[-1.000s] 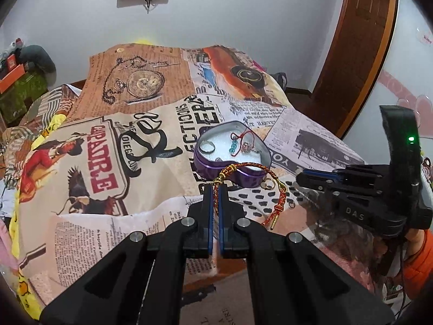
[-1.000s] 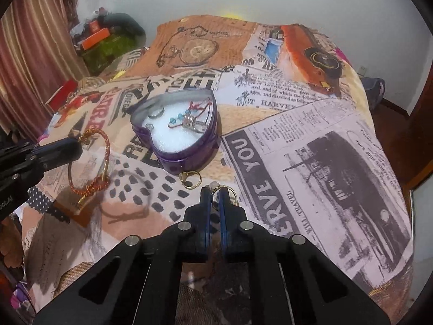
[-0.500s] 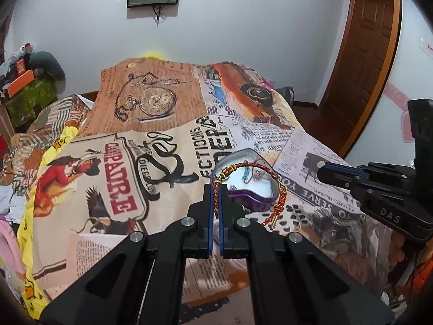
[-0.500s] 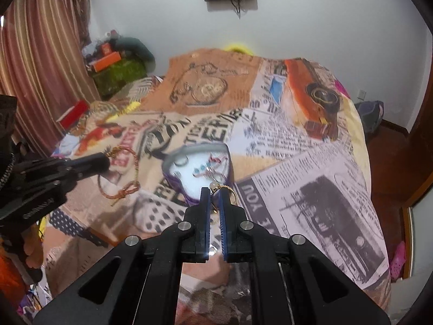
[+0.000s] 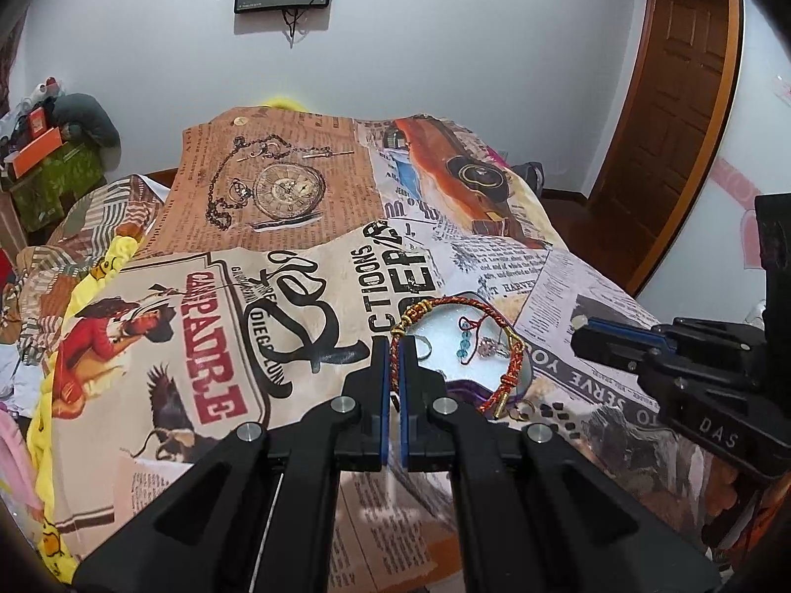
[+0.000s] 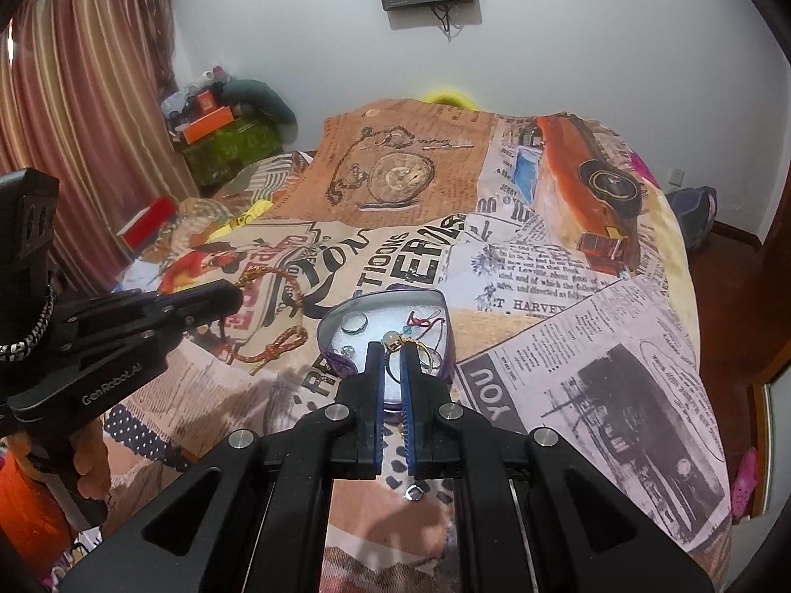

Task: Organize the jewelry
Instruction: 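Carry the bracelet and gold ring over the purple heart tin with both grippers, then open both grippers to drop the bracelet and ring into the tin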

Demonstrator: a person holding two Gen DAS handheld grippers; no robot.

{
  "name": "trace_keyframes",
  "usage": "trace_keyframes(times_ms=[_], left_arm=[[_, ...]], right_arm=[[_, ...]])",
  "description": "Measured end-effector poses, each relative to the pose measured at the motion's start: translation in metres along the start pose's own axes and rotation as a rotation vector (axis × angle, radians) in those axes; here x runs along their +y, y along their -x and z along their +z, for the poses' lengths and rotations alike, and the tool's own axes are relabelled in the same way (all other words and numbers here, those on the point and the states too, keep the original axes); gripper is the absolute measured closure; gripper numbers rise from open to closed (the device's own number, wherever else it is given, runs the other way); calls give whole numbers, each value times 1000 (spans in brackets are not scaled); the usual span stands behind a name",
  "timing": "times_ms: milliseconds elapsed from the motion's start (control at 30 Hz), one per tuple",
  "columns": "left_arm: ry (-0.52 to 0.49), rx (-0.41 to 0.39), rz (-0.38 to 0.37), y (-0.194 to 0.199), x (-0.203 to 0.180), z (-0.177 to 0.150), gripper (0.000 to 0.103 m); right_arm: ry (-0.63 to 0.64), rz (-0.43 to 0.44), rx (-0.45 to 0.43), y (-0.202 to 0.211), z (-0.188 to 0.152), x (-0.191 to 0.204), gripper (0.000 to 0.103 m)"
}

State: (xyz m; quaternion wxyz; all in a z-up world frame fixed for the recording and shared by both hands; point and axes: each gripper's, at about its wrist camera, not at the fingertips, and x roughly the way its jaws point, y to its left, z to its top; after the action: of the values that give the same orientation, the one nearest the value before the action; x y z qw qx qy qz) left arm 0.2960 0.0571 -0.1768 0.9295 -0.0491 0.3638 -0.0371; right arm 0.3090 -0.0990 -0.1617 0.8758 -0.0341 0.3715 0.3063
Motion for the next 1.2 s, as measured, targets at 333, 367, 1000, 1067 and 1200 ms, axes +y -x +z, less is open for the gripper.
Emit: trace_keyframes(times_ms=[333,367,1000,1067,1200], left_arm=[[-9,19,19,-32,1,10,102],[-9,21,21,-35,1,11,102],[-46,98,21,-80,-7,10,102],[-49,107,14,-82,-8,9,102],[-50,115,3,-81,-8,9,102]], right_arm=[[-3,23,14,-17,1,0,98],[-3,26,15,-18,2,0,98],[2,37,102,-51,-5,-1,97],[-3,37,112,-54,-5,-3,97],[-3,37,121,-56,-6,-5,97]])
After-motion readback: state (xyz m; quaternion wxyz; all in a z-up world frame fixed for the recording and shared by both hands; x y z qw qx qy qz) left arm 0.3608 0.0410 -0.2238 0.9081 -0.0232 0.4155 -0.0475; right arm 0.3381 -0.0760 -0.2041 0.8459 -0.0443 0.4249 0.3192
